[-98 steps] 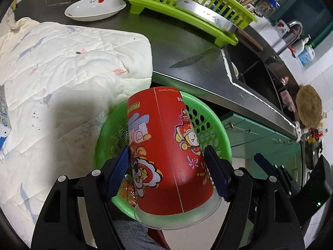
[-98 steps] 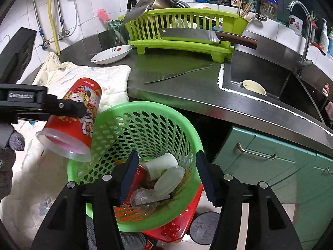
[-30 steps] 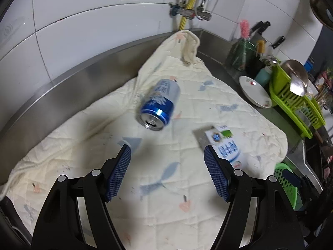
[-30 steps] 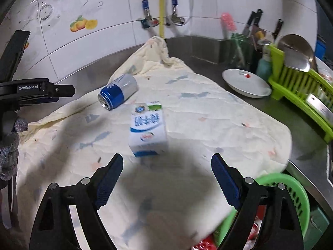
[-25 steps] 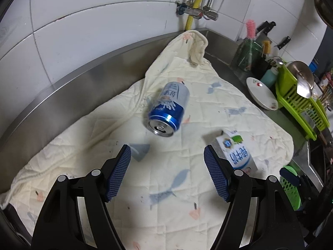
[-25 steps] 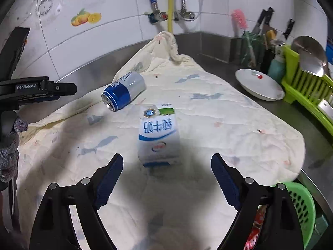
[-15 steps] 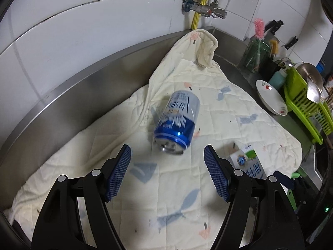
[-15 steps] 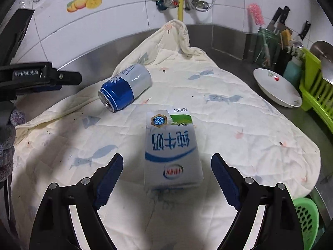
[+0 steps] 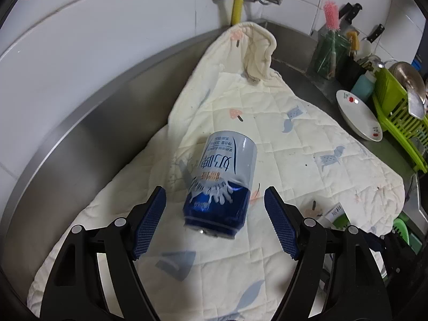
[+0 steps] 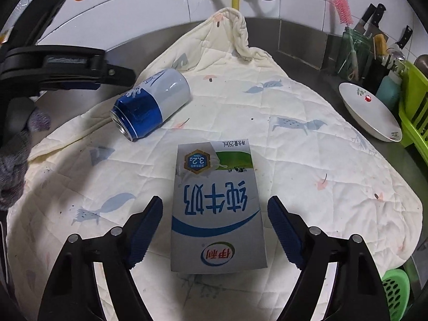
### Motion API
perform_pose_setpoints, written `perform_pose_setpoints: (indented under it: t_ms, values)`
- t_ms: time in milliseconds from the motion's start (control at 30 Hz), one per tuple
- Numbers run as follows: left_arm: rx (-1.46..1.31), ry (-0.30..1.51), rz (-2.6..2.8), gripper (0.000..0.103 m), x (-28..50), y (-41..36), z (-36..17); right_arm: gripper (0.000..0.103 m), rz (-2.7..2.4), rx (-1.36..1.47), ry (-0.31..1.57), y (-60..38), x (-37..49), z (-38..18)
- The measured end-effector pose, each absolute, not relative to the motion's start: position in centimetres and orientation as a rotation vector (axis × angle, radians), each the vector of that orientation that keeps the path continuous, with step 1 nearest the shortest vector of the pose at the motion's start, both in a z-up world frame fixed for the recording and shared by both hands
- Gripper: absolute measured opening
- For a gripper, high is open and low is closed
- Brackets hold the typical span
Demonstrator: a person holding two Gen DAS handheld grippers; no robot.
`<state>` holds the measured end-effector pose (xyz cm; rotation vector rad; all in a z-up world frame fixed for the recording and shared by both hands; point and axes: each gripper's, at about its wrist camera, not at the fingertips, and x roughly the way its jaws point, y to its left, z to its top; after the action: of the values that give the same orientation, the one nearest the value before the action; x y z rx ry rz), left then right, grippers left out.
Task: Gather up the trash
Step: 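Move the left tool to the blue can while the right approaches the white milk carton, then grasp the blue milk-tea can with the left tool while the right grasps the milk carton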
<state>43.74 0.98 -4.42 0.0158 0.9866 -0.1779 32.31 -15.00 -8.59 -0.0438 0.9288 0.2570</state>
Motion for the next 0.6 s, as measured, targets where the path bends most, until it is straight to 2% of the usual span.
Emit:
perform_pose_setpoints:
  t_ms: [133, 600]
  values:
    - [0.017, 0.997, -0.186, 0.075, 45.0, 0.5, -5.3, 0.065, 0.272, -0.026, 0.941, -15.3, 32.6, -9.2]
    - [0.071, 1.022, -0.238, 0.077, 46.5, -0.9, -7.1, 0.063, 0.278, -0.023, 0.921, -15.5, 32.2, -8.8]
